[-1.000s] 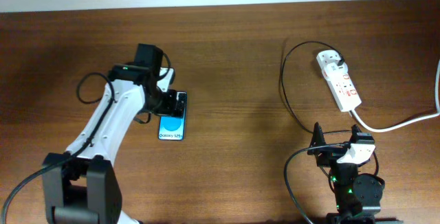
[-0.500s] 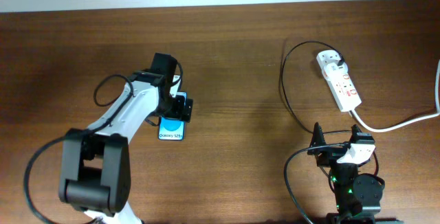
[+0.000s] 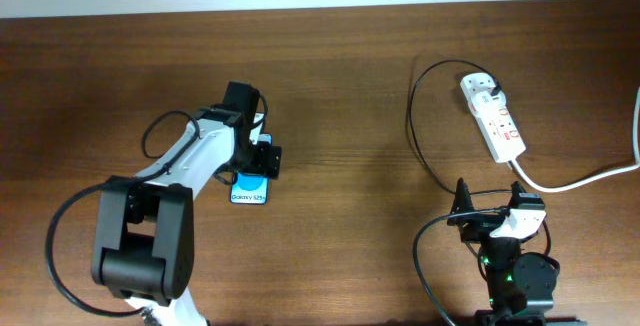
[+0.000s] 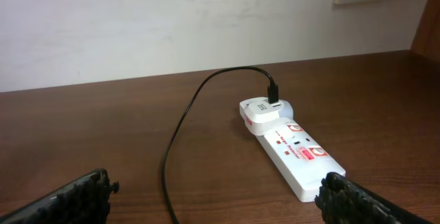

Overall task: Plug charger to phone and switch on socket
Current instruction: 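Lower the left gripper and grasp the phone's top edge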

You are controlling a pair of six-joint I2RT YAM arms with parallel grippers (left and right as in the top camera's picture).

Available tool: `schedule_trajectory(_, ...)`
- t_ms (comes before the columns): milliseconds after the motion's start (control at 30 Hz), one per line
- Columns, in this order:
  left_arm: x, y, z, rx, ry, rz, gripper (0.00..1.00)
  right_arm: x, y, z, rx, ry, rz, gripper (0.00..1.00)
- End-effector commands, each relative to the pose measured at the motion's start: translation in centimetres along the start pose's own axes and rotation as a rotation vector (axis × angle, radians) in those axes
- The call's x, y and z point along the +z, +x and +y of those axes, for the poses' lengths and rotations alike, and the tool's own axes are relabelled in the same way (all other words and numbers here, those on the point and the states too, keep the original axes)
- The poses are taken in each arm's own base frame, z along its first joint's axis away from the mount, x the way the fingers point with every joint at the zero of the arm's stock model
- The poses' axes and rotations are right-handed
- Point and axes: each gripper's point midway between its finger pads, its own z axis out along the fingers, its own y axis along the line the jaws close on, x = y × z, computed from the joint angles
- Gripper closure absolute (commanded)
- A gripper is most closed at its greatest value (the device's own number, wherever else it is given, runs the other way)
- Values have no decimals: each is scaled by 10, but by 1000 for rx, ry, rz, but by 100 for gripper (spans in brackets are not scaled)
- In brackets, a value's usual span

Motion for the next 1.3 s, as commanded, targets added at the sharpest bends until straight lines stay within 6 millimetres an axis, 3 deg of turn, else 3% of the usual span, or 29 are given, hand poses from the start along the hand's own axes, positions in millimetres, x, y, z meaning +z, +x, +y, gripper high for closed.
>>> schedule_trajectory(0, 16, 12, 3, -10, -12, 21, 1, 0, 5, -1, -1, 5, 11, 2)
schedule_trajectory(567, 22, 7, 2, -22, -8, -18, 1, 0, 5, -1, -1, 5, 11, 1)
schedule_trajectory(700, 36, 16, -3, -21, 27, 15, 1, 0, 5, -1, -1, 5, 11, 2)
schedule_trajectory(767, 48, 26, -2, -22, 21, 63, 16, 0, 5, -1, -1, 5, 11, 2)
schedule_trajectory(800, 50, 29, -2, -22, 20, 80, 17, 0, 5, -1, -1, 5, 11, 2)
schedule_trajectory(900, 50, 36, -2, -23, 17, 108, 37, 0, 5, -1, -1, 5, 11, 2)
schedule_trajectory(1067, 49, 41, -4, -27, 29, 128, 59, 0, 5, -1, -1, 5, 11, 2)
schedule_trajectory(1267, 36, 25, -14, -29, 81, 115, 65, 0, 5, -1, -1, 5, 11, 2)
